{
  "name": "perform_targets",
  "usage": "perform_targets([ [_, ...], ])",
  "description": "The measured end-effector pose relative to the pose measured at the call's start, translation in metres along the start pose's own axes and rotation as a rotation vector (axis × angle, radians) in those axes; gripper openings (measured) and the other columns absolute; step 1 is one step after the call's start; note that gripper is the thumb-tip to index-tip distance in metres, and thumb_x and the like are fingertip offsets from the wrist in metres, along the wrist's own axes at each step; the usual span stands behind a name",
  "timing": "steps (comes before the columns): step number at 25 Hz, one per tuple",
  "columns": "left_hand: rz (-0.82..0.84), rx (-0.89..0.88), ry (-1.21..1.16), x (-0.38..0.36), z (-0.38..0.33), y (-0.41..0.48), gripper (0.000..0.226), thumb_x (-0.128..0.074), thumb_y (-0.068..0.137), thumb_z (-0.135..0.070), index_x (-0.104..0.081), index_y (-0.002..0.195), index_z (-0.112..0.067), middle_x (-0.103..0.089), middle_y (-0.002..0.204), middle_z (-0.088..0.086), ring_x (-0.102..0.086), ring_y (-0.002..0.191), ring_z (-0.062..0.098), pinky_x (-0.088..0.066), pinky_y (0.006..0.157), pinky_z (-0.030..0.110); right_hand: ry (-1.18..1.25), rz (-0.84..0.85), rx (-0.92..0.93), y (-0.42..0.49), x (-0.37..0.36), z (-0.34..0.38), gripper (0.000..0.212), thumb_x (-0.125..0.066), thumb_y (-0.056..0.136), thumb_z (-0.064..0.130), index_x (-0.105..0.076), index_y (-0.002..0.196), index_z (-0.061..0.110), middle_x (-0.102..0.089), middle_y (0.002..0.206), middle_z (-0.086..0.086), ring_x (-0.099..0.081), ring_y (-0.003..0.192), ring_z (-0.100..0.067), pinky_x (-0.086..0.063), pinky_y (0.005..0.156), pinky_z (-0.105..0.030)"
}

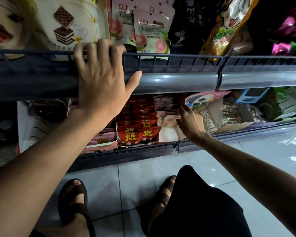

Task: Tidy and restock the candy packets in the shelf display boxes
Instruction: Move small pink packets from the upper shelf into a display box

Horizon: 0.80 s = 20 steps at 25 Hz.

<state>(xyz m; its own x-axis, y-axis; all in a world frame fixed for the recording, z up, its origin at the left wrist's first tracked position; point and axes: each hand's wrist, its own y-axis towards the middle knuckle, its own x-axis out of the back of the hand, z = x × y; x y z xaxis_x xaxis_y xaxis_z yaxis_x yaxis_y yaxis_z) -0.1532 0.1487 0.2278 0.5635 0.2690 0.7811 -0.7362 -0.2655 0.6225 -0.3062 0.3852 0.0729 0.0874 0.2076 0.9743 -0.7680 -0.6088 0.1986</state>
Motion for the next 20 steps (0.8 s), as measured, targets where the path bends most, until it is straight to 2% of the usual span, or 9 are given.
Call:
perform_targets([
  [2,-0.008,-0.006,-0.027,0.004,-0.001,0.0,0.061,-0.032,0.096,-0.061,-0.041,0.121,-0.006,-0.047,0.12,0.019,-0.043,0.112,0.037,-0.02,0.106,0.052,0.052,-0.009,0.05,-0.011,0.034,0.008,0.027,-0.061,0.088,0.004,-0.057,0.113,0.013,-0.066,0.107,-0.008,-0.062,0.077,-0.016,-0.048,0.056,-0.021],
  [4,-0.003,-0.005,-0.053,0.008,-0.001,0.0,0.06,-0.034,0.096,-0.06,-0.042,0.121,-0.006,-0.047,0.118,0.02,-0.043,0.11,0.037,-0.02,0.104,0.052,0.074,-0.053,0.11,-0.022,0.078,0.019,0.014,-0.062,0.089,0.009,-0.063,0.102,0.015,-0.068,0.1,-0.001,-0.056,0.072,-0.006,-0.036,0.055,-0.01],
  [6,0.006,-0.014,-0.07,0.013,-0.002,0.0,0.059,-0.037,0.095,-0.058,-0.044,0.12,-0.005,-0.048,0.115,0.019,-0.043,0.108,0.036,-0.022,0.102,0.052,0.103,-0.096,0.196,-0.028,0.128,0.035,0.01,-0.065,0.088,0.012,-0.064,0.097,0.017,-0.066,0.094,0.003,-0.051,0.07,-0.001,-0.029,0.057,-0.004],
  [9,0.042,-0.041,-0.083,0.02,0.0,0.0,0.056,-0.041,0.094,-0.056,-0.046,0.121,-0.007,-0.05,0.113,0.017,-0.045,0.106,0.035,-0.026,0.099,0.05,0.166,-0.179,0.287,-0.016,0.199,0.061,0.009,-0.065,0.088,0.013,-0.063,0.096,0.017,-0.059,0.089,0.01,-0.054,0.07,-0.003,-0.04,0.059,-0.012],
  [11,0.058,-0.054,-0.081,0.023,0.003,0.001,0.056,-0.043,0.092,-0.055,-0.048,0.122,-0.008,-0.051,0.112,0.015,-0.046,0.105,0.034,-0.028,0.098,0.05,0.242,-0.274,0.275,0.008,0.233,0.08,0.01,-0.068,0.086,0.014,-0.065,0.095,0.015,-0.063,0.088,0.009,-0.057,0.072,-0.005,-0.049,0.062,-0.021],
  [13,0.06,-0.063,-0.074,0.025,0.005,0.002,0.056,-0.045,0.092,-0.055,-0.049,0.121,-0.008,-0.052,0.11,0.015,-0.047,0.103,0.033,-0.029,0.097,0.049,0.311,-0.256,0.181,0.042,0.251,0.1,0.025,-0.074,0.082,0.022,-0.065,0.104,0.015,-0.067,0.094,0.005,-0.06,0.079,-0.006,-0.051,0.068,-0.023],
  [15,0.062,-0.075,-0.069,0.025,0.006,0.001,0.055,-0.046,0.091,-0.055,-0.049,0.12,-0.008,-0.052,0.108,0.015,-0.047,0.102,0.033,-0.029,0.095,0.048,0.291,-0.098,0.066,0.082,0.252,0.115,0.052,-0.078,0.077,0.035,-0.057,0.121,0.017,-0.064,0.11,-0.001,-0.059,0.093,-0.012,-0.05,0.078,-0.025],
  [17,0.063,-0.079,-0.068,0.025,0.006,0.001,0.054,-0.046,0.091,-0.055,-0.048,0.118,-0.009,-0.052,0.107,0.013,-0.048,0.101,0.032,-0.029,0.095,0.048,0.211,0.052,-0.005,0.116,0.244,0.125,0.078,-0.081,0.07,0.042,-0.045,0.135,0.019,-0.053,0.128,-0.009,-0.054,0.112,-0.024,-0.047,0.094,-0.035],
  [20,0.058,-0.079,-0.077,0.023,0.007,0.002,0.052,-0.046,0.091,-0.055,-0.048,0.118,-0.01,-0.052,0.107,0.012,-0.048,0.101,0.031,-0.028,0.096,0.048,0.082,0.155,-0.016,0.144,0.232,0.131,0.094,-0.083,0.063,0.049,-0.038,0.141,0.022,-0.035,0.139,-0.012,-0.036,0.128,-0.031,-0.035,0.11,-0.043],
])
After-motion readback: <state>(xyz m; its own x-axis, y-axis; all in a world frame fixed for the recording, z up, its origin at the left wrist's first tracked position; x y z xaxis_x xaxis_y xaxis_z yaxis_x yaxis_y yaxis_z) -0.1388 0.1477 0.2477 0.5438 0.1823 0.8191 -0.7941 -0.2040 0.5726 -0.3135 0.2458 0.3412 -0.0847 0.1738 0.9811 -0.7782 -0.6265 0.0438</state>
